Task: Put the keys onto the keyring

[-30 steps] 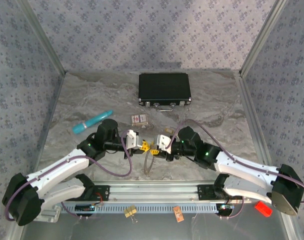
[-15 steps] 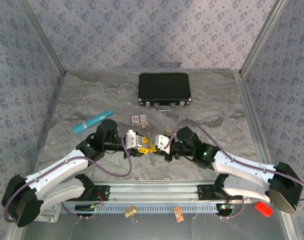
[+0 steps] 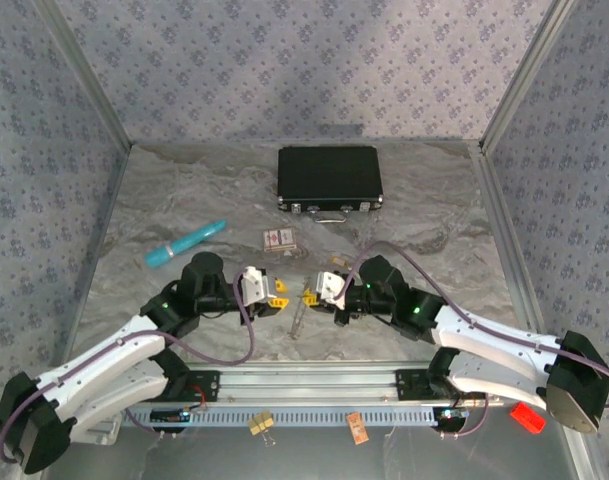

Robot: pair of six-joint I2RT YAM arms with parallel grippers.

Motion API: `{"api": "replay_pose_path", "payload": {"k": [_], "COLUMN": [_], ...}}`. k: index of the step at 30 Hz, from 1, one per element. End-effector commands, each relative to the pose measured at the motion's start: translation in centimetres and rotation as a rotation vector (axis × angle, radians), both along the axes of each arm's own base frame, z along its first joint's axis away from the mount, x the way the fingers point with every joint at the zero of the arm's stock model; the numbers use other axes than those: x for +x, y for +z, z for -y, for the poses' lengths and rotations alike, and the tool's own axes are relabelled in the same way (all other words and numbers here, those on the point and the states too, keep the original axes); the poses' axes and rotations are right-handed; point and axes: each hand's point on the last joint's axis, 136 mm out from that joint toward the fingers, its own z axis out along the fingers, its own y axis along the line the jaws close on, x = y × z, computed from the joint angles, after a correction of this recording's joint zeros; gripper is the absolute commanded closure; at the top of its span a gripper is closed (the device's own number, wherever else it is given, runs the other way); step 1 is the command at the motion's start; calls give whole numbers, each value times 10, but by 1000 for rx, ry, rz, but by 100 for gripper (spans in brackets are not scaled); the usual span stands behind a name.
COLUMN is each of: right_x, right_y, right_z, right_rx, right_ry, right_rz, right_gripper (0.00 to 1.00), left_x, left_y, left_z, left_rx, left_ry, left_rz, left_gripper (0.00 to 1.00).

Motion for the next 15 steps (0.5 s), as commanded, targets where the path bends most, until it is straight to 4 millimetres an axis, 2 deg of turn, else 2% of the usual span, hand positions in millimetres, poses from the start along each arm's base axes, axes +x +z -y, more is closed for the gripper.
{"api": "replay_pose_path", "payload": {"k": [1, 15], "right_x": [-1, -4], "right_y": [26, 31], "right_z": [-8, -22], "right_rx": [57, 83], "right_ry": [30, 65], "right_rz": [44, 38], "right_gripper": [100, 100], "left_x": [-8, -12], "left_y": [14, 13], "left_z": [8, 12], "left_rx": [-45, -49], "left_ry": [-60, -93], "left_rz": [0, -12], "left_gripper": [77, 80]}}
